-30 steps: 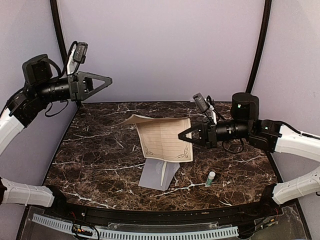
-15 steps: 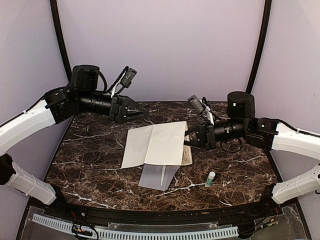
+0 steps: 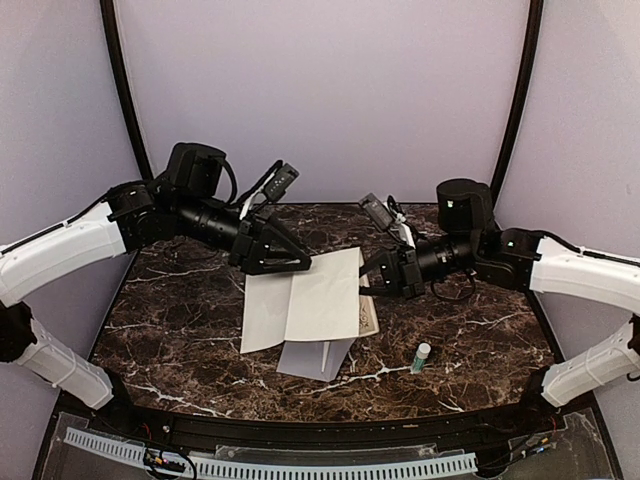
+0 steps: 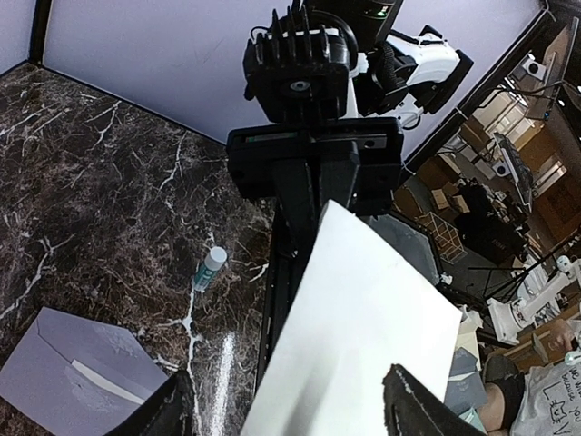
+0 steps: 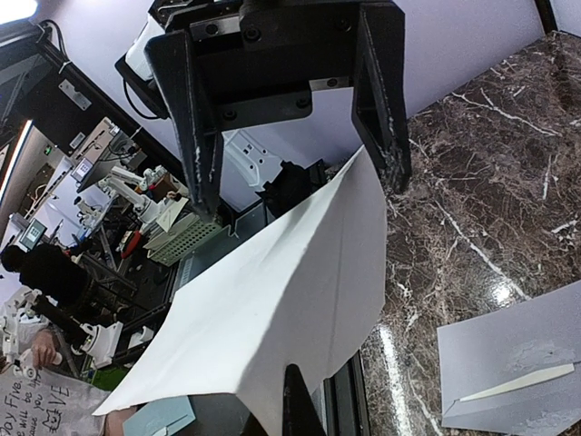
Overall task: Place the letter into the envelope and seal it
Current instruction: Fold the letter.
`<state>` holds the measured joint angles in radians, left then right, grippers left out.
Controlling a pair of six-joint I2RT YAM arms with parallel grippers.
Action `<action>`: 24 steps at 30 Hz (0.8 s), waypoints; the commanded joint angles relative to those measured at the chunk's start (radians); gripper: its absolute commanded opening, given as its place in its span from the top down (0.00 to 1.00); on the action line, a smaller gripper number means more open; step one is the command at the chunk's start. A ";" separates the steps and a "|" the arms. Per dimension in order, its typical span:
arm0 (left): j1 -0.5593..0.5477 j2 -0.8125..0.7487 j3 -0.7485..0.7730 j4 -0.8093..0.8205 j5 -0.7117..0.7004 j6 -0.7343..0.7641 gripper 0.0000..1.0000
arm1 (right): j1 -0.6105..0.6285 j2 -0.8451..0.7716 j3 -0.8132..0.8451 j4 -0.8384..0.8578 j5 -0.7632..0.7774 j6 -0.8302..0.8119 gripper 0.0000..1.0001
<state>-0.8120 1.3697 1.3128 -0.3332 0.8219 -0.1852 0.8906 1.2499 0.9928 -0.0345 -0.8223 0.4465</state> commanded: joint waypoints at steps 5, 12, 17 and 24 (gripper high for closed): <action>-0.004 0.020 0.018 -0.141 0.057 0.104 0.43 | 0.012 0.017 0.059 -0.032 -0.048 -0.028 1.00; -0.004 0.011 -0.001 -0.196 0.113 0.126 0.62 | 0.011 0.032 0.069 -0.041 -0.054 -0.036 1.00; -0.004 0.010 -0.013 -0.194 0.152 0.119 0.73 | 0.011 0.055 0.077 -0.049 -0.061 -0.041 1.00; -0.003 0.026 0.010 -0.260 0.166 0.153 0.88 | 0.011 0.065 0.083 -0.047 -0.053 -0.043 1.00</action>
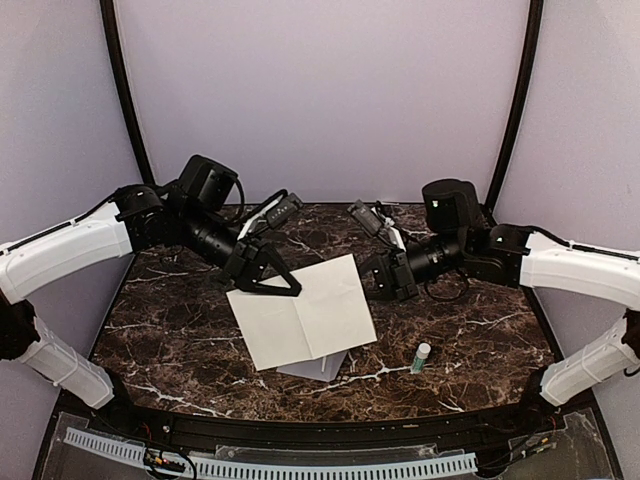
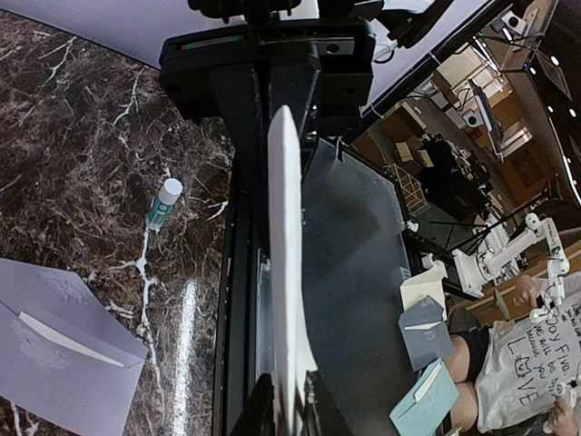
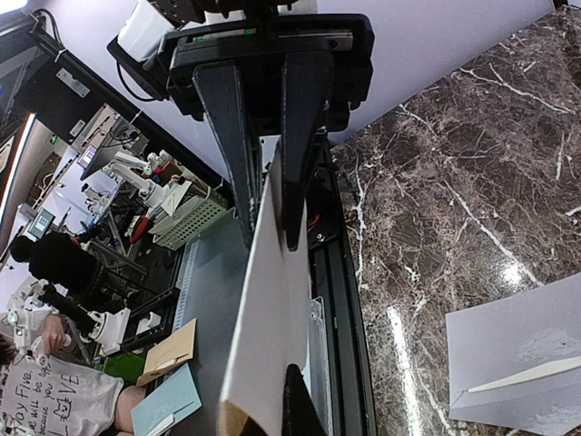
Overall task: Place the letter into the envelope and seal it
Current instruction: Fold the letter.
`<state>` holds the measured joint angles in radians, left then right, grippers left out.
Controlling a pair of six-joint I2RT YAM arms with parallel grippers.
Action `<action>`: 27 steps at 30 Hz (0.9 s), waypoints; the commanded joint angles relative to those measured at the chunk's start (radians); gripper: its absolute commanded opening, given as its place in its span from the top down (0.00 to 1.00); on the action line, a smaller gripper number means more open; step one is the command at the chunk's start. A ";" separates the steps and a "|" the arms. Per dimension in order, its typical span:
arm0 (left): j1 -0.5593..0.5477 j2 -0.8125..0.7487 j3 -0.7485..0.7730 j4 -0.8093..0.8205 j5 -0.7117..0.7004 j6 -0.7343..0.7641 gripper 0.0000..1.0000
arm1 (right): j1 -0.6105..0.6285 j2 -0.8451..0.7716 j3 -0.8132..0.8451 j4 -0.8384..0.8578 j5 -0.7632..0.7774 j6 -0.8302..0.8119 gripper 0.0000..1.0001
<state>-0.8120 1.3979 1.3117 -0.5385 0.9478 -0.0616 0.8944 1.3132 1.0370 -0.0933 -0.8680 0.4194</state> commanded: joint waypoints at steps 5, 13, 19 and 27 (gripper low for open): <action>-0.004 -0.023 -0.007 -0.026 0.035 0.010 1.00 | 0.006 -0.003 0.033 0.014 0.007 -0.015 1.00; -0.004 -0.147 -0.147 0.312 0.016 -0.206 1.00 | -0.084 -0.148 -0.082 0.182 0.087 0.082 0.42; -0.004 -0.204 -0.209 0.486 -0.049 -0.317 1.00 | -0.144 -0.263 -0.155 0.262 0.089 0.134 0.15; -0.004 -0.181 -0.220 0.574 -0.001 -0.363 1.00 | -0.095 -0.232 -0.131 0.228 0.064 0.130 0.10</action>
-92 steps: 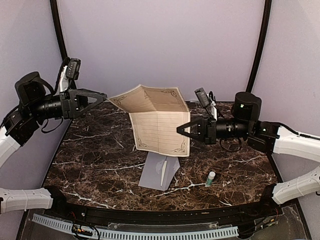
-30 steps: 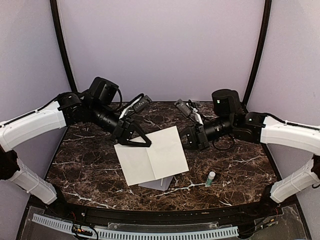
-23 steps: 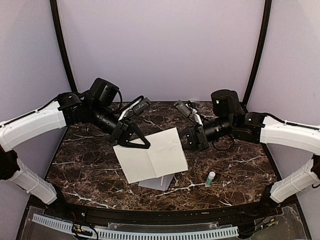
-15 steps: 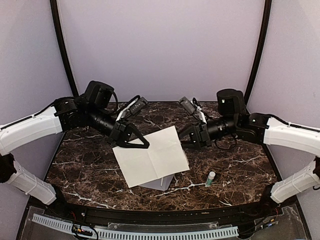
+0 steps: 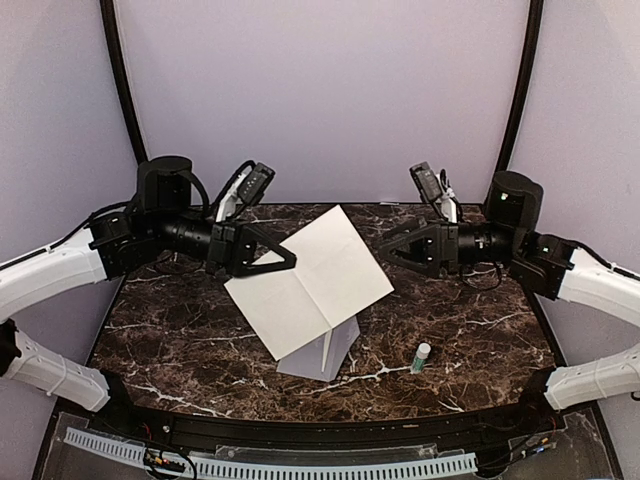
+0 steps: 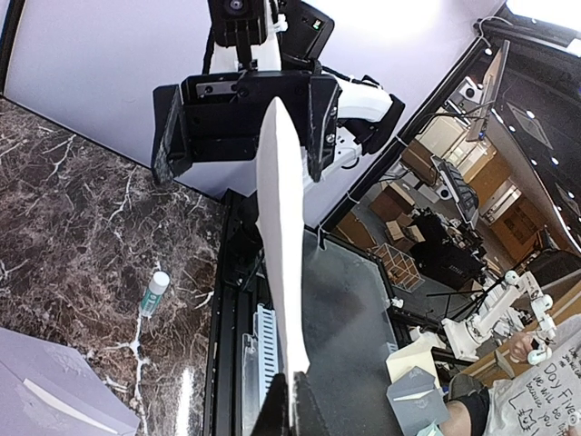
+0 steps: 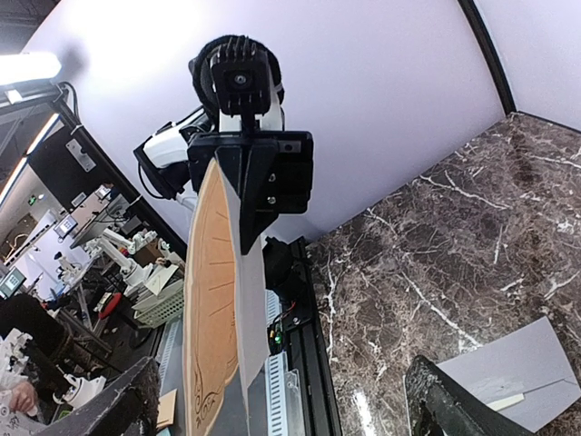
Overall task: Place the letter into the envelope and seal it
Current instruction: Fold the letter.
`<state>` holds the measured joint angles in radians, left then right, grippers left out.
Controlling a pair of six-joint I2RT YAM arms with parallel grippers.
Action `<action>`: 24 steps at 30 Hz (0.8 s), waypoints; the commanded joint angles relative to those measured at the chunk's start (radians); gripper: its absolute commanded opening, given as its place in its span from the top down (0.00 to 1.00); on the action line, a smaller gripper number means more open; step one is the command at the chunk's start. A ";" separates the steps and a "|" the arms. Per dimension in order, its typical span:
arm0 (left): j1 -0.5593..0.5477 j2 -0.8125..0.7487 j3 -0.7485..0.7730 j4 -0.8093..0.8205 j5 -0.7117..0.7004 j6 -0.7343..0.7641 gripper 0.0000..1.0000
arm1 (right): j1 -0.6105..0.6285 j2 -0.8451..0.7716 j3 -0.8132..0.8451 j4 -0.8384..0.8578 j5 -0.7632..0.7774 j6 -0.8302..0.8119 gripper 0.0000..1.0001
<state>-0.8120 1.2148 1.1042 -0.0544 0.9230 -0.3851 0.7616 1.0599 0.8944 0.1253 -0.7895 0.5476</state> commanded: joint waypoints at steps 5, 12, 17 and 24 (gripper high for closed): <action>-0.003 0.014 -0.013 0.071 0.019 -0.026 1.00 | 0.106 0.073 0.043 -0.002 -0.005 -0.006 0.15; -0.004 0.026 -0.009 0.016 0.000 0.004 1.00 | 0.127 0.122 0.070 0.030 -0.012 0.012 0.21; -0.005 0.039 0.001 -0.022 0.000 0.029 1.00 | 0.127 0.153 0.089 0.030 -0.016 0.014 0.33; -0.006 0.046 0.000 -0.070 0.011 0.066 0.96 | 0.128 0.203 0.118 0.040 -0.040 0.033 1.00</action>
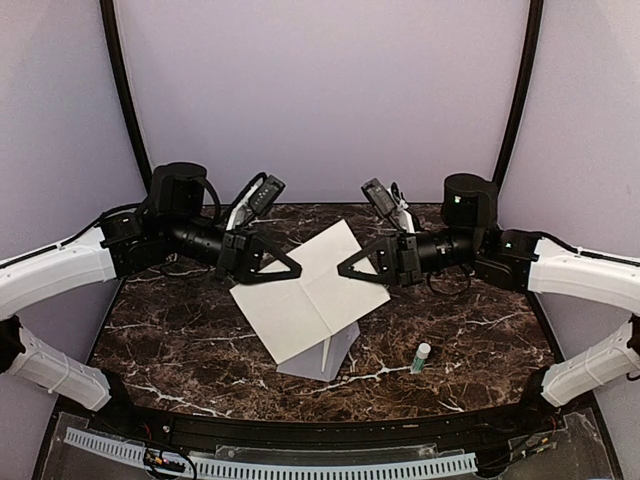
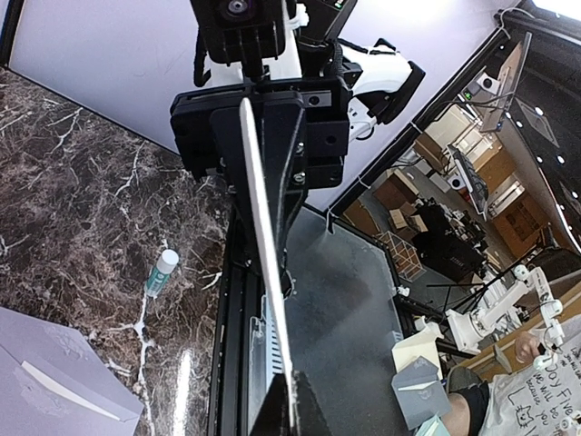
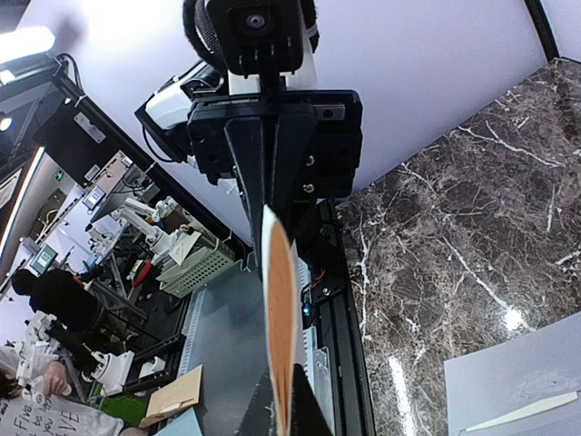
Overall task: Place the letter into the envelope and seal it
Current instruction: Fold the letter.
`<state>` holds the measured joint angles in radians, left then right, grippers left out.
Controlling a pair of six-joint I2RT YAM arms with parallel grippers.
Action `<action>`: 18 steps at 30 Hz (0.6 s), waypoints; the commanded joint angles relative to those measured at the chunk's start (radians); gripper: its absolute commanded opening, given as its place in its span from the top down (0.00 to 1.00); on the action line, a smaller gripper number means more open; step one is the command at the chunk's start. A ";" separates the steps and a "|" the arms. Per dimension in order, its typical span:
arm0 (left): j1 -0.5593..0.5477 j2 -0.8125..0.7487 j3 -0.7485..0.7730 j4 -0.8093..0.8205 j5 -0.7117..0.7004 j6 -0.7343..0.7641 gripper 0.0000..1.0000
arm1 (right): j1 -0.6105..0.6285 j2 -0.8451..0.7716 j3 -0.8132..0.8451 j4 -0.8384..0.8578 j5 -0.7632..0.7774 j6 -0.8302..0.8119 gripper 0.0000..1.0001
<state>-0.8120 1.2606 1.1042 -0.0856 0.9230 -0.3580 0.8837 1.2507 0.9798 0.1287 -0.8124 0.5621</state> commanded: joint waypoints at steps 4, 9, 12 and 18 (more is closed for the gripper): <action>-0.006 0.005 0.002 -0.043 0.019 0.044 0.51 | 0.004 -0.016 0.008 0.043 0.030 0.029 1.00; -0.006 -0.009 -0.015 -0.042 0.027 0.039 0.39 | -0.020 -0.048 -0.022 0.047 0.017 0.045 1.00; -0.006 -0.021 -0.019 -0.055 0.032 0.044 0.39 | -0.046 -0.061 -0.032 0.036 -0.006 0.050 1.00; -0.006 -0.037 -0.030 -0.064 0.052 0.041 0.45 | -0.078 -0.094 -0.047 0.028 -0.035 0.057 1.00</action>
<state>-0.8127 1.2598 1.0920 -0.1307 0.9390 -0.3252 0.8238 1.1938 0.9504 0.1318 -0.8158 0.6079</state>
